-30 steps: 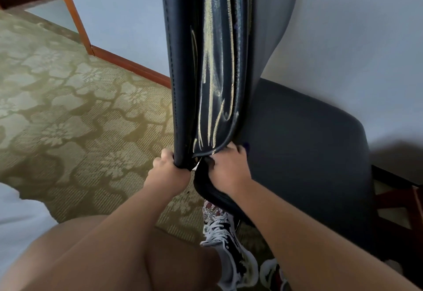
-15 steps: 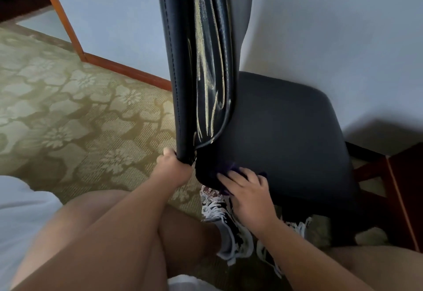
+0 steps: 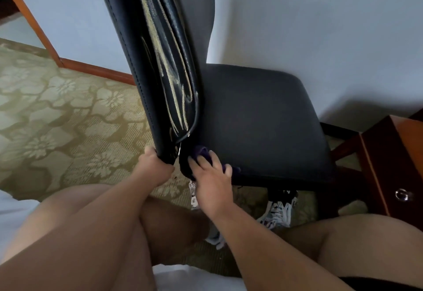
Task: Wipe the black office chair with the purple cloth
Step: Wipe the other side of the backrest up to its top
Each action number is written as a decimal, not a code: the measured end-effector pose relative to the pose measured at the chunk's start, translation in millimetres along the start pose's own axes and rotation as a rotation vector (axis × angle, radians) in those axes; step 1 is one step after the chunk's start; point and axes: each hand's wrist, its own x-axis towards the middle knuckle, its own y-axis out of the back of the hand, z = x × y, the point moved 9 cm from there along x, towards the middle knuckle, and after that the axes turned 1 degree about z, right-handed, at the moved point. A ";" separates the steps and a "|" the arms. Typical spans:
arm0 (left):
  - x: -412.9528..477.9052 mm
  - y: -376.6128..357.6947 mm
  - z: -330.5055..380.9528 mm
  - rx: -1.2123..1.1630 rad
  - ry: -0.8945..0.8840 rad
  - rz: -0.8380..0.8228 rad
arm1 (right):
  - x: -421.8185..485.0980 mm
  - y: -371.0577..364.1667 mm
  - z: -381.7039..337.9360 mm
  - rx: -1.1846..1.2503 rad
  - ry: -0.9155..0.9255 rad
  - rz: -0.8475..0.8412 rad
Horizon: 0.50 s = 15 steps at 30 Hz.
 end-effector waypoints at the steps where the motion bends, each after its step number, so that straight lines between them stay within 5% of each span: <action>1: 1.3 1.3 0.8 -0.002 -0.006 0.001 | -4.6 2.8 9.4 -0.023 0.030 -0.014; 5: 0.3 6.1 9.6 0.054 -0.045 0.015 | -34.0 16.7 93.3 -0.056 -0.087 0.030; 11: -5.9 6.7 12.4 0.038 -0.036 0.004 | -88.0 45.9 225.0 0.073 -0.656 0.196; 15: -18.8 7.6 20.1 0.076 -0.014 -0.006 | -91.7 58.4 254.4 0.248 -0.856 0.280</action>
